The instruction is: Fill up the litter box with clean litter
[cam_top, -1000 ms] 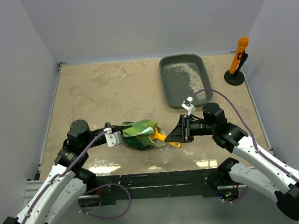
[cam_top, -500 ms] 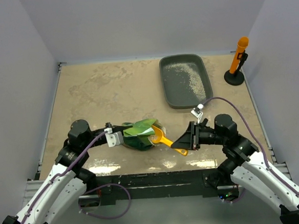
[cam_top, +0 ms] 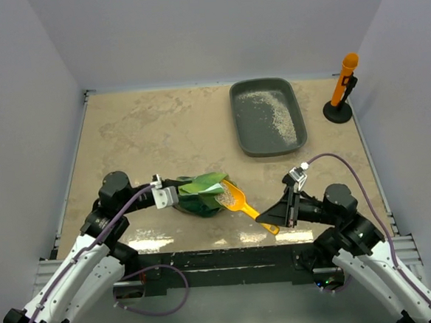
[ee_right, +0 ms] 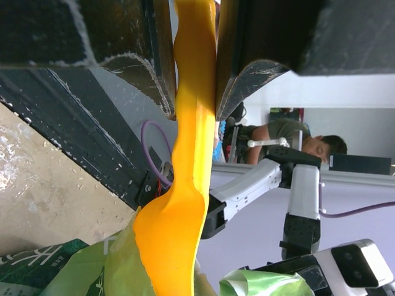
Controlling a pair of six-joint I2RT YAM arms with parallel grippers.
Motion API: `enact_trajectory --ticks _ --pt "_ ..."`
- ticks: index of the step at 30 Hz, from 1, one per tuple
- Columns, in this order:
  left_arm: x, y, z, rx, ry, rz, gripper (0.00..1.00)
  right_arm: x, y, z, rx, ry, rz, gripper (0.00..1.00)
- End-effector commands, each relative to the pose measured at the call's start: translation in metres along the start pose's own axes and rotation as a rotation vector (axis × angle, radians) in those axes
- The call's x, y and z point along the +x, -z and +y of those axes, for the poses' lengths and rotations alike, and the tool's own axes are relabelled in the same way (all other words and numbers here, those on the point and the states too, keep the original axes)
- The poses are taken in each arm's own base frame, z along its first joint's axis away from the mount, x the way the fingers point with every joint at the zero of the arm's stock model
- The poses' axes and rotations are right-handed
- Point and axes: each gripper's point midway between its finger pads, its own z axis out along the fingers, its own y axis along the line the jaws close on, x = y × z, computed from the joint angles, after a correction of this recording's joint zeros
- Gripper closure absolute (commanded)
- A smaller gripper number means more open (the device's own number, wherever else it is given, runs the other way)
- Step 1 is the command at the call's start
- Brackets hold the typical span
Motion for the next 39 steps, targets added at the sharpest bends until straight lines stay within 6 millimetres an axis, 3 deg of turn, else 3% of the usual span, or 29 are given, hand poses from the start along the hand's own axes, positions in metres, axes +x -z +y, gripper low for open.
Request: enact_trajectory --ticks 1,14,23,39 --pt "-0.027 -0.004 0.011 0.001 -0.024 -0.061 1.00 0.006 0.005 0.006 -0.054 -0.002 -0.004 1.00" --pt "-0.037 -0.008 0.020 -0.006 -0.020 -0.089 1.00 0.017 0.022 -0.008 -0.027 -0.008 -0.050 1.00" --pt "-0.049 -0.008 0.027 -0.026 -0.022 -0.119 1.00 0.010 0.032 0.002 -0.002 0.009 -0.104 1.00" --pt "-0.044 -0.009 0.040 -0.097 -0.020 -0.102 1.00 -0.019 0.055 0.062 -0.095 0.007 -0.269 1.00"
